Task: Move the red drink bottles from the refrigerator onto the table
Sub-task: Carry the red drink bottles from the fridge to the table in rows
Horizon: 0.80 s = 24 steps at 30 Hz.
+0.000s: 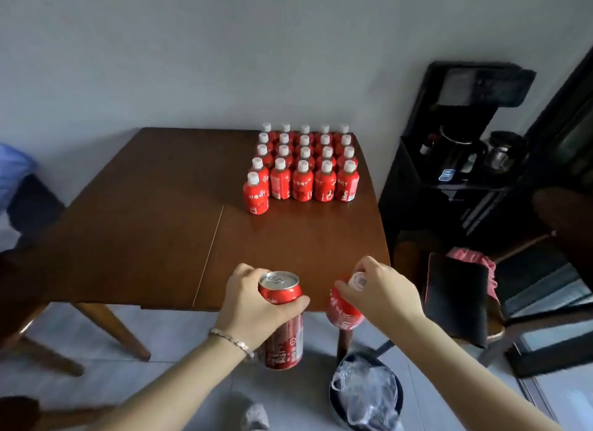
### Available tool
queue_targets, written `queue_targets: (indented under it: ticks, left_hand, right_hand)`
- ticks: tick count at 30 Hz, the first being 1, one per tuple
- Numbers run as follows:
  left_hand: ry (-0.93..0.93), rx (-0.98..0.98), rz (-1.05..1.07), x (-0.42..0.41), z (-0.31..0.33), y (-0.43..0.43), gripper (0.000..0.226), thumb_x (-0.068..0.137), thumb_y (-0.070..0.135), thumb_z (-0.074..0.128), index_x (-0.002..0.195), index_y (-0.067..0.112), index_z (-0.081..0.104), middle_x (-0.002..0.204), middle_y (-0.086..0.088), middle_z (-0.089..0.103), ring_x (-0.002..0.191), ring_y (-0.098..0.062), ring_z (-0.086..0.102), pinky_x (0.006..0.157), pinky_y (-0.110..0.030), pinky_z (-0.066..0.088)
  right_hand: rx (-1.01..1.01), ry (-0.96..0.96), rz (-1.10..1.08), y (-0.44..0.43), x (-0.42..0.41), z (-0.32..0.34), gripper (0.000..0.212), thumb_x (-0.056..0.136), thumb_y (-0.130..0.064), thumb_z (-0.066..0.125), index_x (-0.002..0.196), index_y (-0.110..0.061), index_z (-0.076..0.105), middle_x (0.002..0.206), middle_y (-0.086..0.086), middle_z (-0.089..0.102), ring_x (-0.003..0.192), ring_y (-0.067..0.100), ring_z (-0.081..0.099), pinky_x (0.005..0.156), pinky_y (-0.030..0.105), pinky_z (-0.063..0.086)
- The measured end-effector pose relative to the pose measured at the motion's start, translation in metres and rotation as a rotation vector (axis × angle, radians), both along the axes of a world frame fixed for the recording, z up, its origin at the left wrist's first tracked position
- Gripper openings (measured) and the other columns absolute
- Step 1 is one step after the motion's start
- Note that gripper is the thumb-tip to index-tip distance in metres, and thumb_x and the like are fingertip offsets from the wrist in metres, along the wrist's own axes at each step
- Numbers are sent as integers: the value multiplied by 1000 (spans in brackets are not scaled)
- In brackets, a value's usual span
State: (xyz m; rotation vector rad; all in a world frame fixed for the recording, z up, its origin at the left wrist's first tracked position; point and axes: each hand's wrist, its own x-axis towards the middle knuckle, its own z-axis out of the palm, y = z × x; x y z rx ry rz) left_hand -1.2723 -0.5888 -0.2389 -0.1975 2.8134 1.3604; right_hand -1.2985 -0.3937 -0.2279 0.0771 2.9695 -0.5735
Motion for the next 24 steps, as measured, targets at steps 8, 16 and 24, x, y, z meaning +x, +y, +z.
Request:
queue_targets:
  ticks: [8, 16, 24]
  left_hand:
    - [-68, -101, -114, -154, -59, -49, 69, 49, 61, 78, 101, 20, 61, 99, 6, 45, 99, -12, 52, 82, -19, 49]
    - [-178, -167, -405, -266, -82, -67, 77, 44, 70, 65, 107, 27, 56, 101, 16, 37, 102, 0, 42, 95, -14, 41]
    - [-221, -203, -479, -301, -100, -59, 72, 51, 70, 63, 107, 28, 48, 105, 16, 33, 107, -1, 36, 98, -18, 41]
  right_hand:
    - [-124, -79, -133, -49, -159, -44, 30, 82, -53, 59, 94, -28, 51, 85, -11, 59, 78, 9, 60, 70, 29, 55]
    - [-223, -223, -205, -105, -290, -78, 32, 81, -46, 60, 95, -19, 51, 90, -4, 62, 83, 19, 63, 67, 33, 48]
    - [-390, -342, -116, -127, -359, -106, 34, 86, -46, 59, 98, -16, 50, 83, -5, 58, 83, 20, 61, 68, 30, 46]
